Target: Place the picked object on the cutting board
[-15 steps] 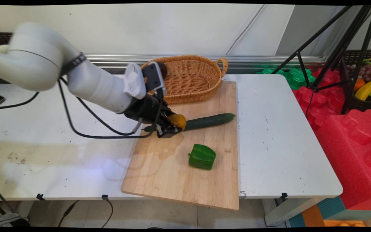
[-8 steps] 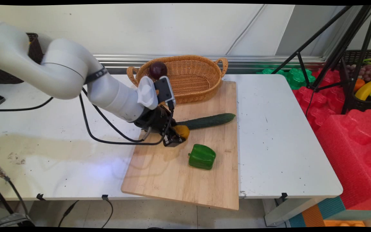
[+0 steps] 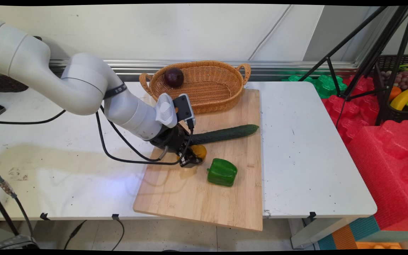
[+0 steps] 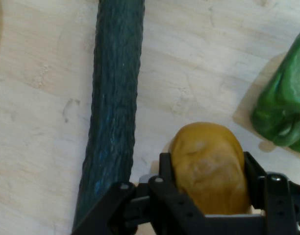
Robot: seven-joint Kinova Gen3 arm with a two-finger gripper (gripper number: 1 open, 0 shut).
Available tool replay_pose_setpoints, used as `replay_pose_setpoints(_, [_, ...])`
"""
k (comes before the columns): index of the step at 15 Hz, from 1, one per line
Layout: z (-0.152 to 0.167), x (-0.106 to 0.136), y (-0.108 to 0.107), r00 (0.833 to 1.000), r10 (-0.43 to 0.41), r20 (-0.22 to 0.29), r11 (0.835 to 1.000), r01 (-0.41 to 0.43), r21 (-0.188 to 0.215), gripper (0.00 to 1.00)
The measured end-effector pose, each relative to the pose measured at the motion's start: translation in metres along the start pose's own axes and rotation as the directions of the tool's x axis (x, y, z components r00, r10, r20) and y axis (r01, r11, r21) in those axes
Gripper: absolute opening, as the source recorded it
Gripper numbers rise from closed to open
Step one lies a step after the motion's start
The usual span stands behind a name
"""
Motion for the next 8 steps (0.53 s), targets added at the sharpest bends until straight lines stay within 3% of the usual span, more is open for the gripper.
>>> replay_pose_setpoints(4, [0.0037, -0.0037, 0.0004, 1.000, 0.009, 0.016, 1.000, -0.009, -0.007, 0.00])
replay_pose_setpoints(5, [0.0038, -0.0039, 0.0006, 1.000, 0.012, 0.016, 1.000, -0.012, -0.008, 1.00])
replay_pose_setpoints(8, [0.0026, -0.0059, 0.0011, 1.000, 0.021, 0.017, 1.000, -0.021, -0.007, 1.00])
